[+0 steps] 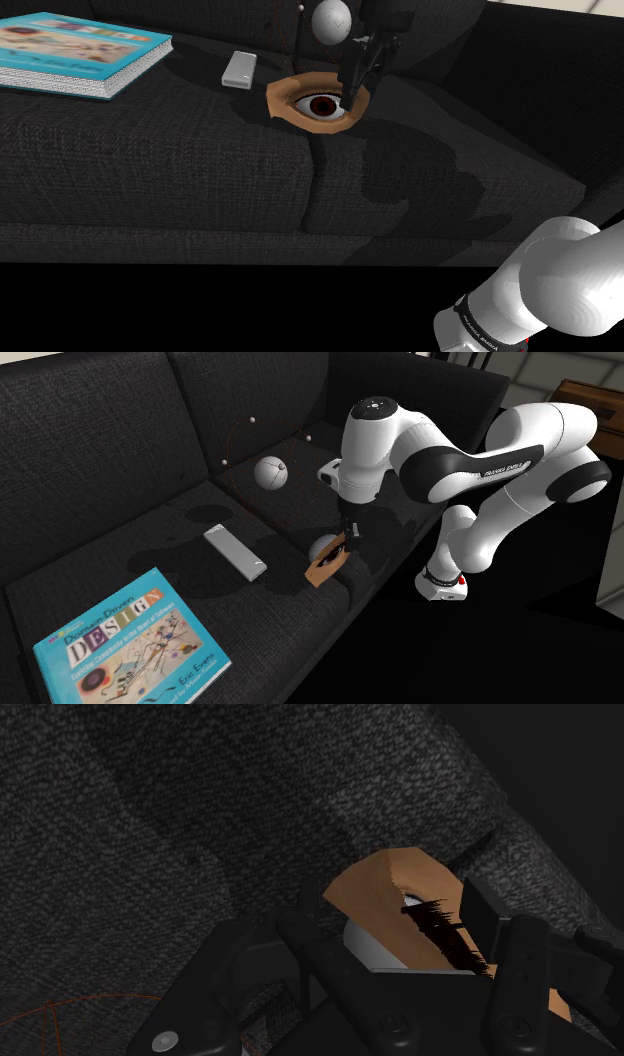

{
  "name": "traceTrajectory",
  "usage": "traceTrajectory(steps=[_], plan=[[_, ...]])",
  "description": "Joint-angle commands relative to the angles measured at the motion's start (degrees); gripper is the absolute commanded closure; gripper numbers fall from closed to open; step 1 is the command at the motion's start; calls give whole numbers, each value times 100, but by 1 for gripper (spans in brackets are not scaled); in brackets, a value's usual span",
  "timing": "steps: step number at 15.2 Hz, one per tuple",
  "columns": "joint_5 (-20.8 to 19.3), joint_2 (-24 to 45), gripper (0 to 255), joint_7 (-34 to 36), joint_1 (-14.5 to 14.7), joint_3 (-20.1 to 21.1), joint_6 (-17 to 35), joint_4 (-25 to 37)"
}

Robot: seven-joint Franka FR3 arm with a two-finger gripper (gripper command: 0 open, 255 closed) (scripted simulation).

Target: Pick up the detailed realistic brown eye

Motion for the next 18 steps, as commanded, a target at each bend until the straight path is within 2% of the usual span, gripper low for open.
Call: traceTrajectory(steps=[1, 4, 18], plan=[[2, 10, 255, 1, 0, 3, 6, -6], [4, -5, 255, -5, 1, -3, 5, -19], [-119, 439, 255, 72, -59, 15, -1089, 1504]])
